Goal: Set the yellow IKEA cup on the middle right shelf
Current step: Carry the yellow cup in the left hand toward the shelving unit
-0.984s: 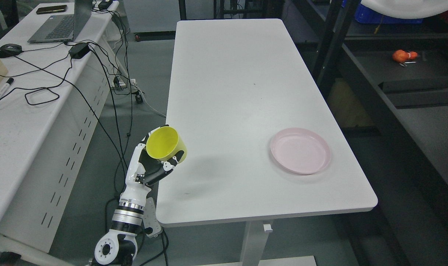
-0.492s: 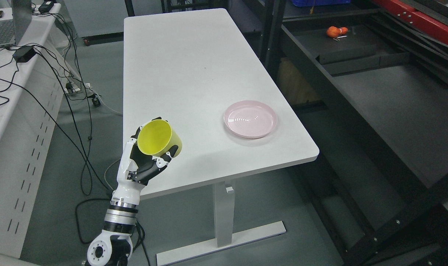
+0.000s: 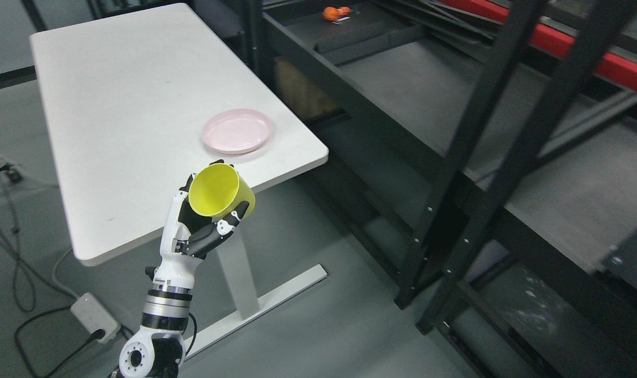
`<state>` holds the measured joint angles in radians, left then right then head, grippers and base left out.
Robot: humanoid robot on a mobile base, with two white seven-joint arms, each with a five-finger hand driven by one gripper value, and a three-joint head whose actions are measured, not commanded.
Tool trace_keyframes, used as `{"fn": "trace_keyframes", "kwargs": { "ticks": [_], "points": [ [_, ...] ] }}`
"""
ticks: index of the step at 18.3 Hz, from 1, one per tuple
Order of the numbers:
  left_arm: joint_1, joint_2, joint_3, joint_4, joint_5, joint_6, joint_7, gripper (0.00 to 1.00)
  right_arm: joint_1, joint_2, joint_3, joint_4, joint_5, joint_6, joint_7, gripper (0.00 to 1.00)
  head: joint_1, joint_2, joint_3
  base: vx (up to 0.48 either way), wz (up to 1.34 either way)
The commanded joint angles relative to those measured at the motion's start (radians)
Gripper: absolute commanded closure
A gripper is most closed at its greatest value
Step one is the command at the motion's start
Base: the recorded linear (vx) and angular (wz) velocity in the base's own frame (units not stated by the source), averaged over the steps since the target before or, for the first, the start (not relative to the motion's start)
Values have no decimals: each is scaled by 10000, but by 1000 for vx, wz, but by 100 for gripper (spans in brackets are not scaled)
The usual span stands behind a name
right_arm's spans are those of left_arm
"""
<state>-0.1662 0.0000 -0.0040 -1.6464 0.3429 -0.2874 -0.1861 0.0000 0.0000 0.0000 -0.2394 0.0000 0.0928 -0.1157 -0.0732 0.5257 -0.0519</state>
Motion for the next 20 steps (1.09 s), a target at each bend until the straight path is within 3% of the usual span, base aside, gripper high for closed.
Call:
{"fn": "trace_keyframes", "kwargs": {
  "ticks": [1,13,20],
  "points": [
    [5,175,-251,-256,130,-133,5,98,138,-175,169,1,-245,8,-8,1,0,0,0,-267,-1009],
    [-71,175,-1125,-180,145,-302,20,97,138,-175,169,1,-245,8,-8,1,0,-1,0,-197,-1160],
    [-760,175,-1829,-226,145,-348,5,97,138,-175,169,1,-245,8,-8,1,0,-5,0,7,-570]
  ]
}}
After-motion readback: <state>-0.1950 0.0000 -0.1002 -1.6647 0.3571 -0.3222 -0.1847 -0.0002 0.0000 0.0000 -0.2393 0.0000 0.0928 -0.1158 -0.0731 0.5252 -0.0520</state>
